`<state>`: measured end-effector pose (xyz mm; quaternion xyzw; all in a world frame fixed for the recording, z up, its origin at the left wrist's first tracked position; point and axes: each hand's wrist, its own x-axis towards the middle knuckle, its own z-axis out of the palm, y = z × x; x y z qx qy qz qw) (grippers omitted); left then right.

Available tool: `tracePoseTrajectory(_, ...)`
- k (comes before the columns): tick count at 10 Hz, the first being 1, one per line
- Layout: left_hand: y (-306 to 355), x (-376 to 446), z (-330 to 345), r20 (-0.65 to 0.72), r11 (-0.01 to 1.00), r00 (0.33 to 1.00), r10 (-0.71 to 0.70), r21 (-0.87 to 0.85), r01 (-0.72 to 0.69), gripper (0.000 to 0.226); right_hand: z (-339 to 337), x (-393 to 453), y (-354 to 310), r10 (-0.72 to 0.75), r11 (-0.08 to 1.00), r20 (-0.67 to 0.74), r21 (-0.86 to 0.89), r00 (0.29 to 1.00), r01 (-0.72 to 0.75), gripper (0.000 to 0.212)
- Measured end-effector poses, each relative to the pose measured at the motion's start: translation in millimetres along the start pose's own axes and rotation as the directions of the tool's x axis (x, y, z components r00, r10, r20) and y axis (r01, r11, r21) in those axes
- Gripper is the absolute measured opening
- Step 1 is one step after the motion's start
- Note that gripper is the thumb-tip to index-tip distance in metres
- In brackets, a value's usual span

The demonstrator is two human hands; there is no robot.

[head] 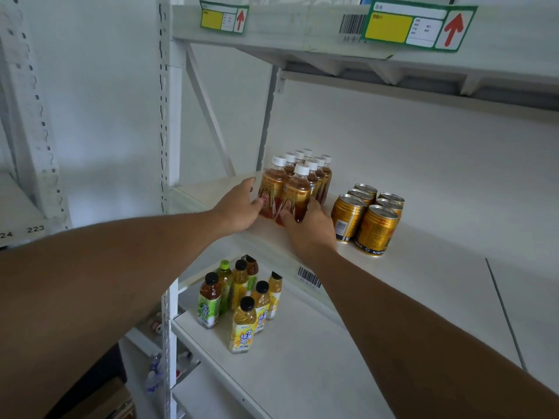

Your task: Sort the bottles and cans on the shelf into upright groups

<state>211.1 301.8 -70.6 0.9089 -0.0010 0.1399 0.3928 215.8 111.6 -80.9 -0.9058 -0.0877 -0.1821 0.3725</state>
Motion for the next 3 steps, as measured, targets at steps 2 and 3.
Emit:
tracePoseTrajectory(2, -19, -26, -42, 0.065, 0.849, 0.988, 0.139, 0.506, -0.152, 0.086, -21, -12, -1, -0.01, 0.999, -0.043, -0.046, 0.999, 0.008, 0.084)
tracePoseTrajectory(3, -24, -39, -50, 0.06, 0.781, 0.986, 0.153, 0.604, -0.158, 0.093, -40, -28, 3, -0.139, 0.967, 0.02, -0.213, 0.99, 0.14, 0.081)
